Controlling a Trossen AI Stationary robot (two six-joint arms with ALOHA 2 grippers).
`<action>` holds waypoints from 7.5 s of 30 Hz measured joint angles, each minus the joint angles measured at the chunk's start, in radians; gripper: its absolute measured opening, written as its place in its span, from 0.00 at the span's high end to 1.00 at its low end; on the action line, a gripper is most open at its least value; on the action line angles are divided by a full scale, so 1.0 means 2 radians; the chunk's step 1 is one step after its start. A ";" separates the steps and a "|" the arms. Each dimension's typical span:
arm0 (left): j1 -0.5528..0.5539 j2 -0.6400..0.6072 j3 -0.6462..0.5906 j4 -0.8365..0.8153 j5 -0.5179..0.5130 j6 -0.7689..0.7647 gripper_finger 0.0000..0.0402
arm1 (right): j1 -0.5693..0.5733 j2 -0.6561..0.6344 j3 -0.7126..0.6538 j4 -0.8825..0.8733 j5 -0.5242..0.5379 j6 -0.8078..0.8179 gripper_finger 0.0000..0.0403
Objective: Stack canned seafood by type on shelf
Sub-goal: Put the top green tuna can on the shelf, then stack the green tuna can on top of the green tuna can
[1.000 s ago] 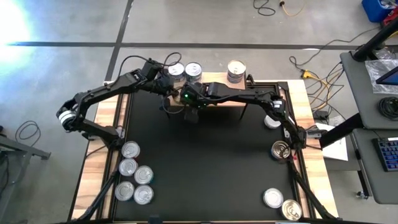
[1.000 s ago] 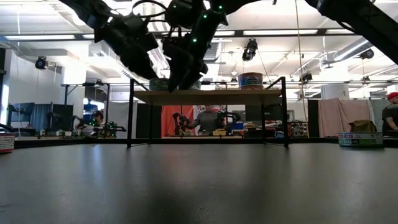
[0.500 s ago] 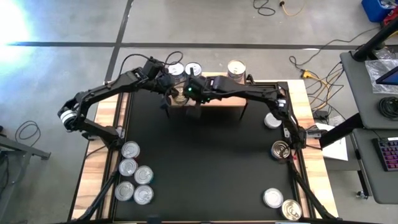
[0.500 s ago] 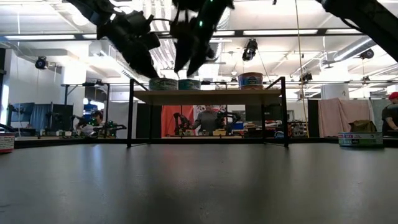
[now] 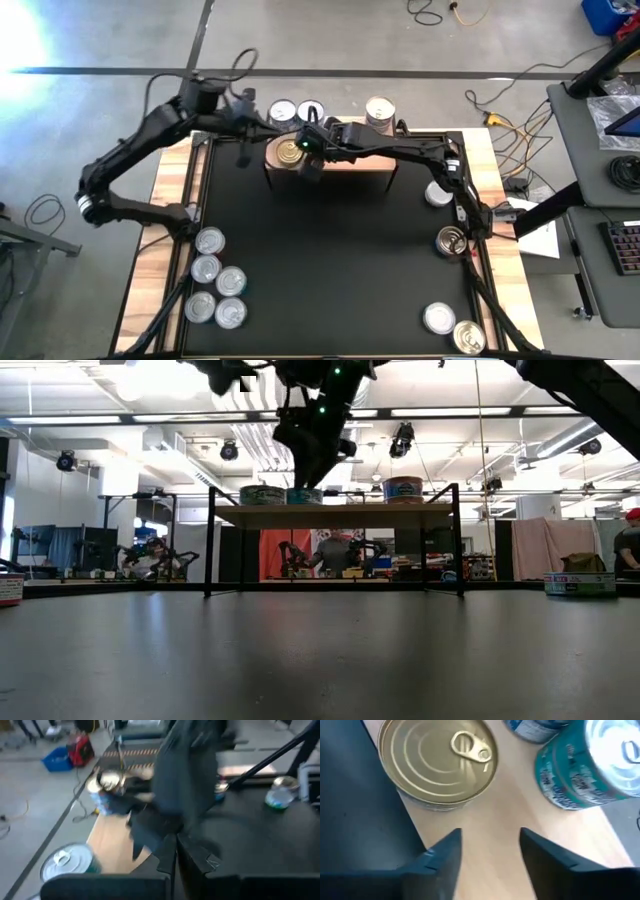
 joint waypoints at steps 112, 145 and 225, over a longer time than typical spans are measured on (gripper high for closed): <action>-0.581 0.184 -0.115 0.063 -0.449 -0.236 1.00 | 0.439 -0.112 -0.368 0.092 -0.206 0.540 0.97; -0.585 0.239 -0.206 0.044 -0.250 -0.196 1.00 | 0.407 -0.109 -0.370 0.301 -0.048 0.414 0.97; -0.584 0.277 -0.224 0.128 -0.238 -0.256 1.00 | 0.365 0.076 -0.261 0.403 0.138 0.190 0.08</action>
